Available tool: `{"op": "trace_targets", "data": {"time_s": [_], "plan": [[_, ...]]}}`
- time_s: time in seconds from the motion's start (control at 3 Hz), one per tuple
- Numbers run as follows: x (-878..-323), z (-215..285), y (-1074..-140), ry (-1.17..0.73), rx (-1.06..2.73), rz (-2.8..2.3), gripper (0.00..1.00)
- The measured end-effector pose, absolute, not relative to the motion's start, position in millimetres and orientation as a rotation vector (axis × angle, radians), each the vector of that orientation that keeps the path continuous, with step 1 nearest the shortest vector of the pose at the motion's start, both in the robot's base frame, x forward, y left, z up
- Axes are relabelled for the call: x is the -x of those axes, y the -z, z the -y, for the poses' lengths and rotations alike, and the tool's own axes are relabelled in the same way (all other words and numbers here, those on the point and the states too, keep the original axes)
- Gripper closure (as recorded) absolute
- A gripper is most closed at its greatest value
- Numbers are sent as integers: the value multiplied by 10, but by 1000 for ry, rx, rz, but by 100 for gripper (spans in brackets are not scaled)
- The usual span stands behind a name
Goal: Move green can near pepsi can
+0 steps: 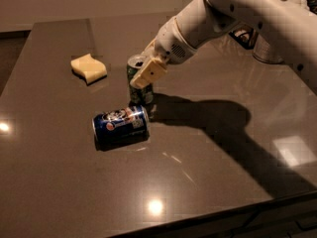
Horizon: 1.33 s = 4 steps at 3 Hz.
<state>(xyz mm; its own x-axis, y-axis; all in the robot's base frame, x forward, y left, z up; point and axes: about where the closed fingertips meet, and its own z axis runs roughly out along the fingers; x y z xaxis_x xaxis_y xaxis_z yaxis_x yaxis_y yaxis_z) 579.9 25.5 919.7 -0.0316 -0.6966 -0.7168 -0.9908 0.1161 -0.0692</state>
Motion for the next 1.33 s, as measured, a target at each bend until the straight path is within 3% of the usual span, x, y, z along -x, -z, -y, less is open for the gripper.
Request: {"op": "trace_targets", "data": {"time_s": [0.67, 1.33], "plan": [[-5648, -206, -9145, -629, 1649, -1789, 59], [-5567, -64, -9078, -638, 1616, -1810, 12]]}}
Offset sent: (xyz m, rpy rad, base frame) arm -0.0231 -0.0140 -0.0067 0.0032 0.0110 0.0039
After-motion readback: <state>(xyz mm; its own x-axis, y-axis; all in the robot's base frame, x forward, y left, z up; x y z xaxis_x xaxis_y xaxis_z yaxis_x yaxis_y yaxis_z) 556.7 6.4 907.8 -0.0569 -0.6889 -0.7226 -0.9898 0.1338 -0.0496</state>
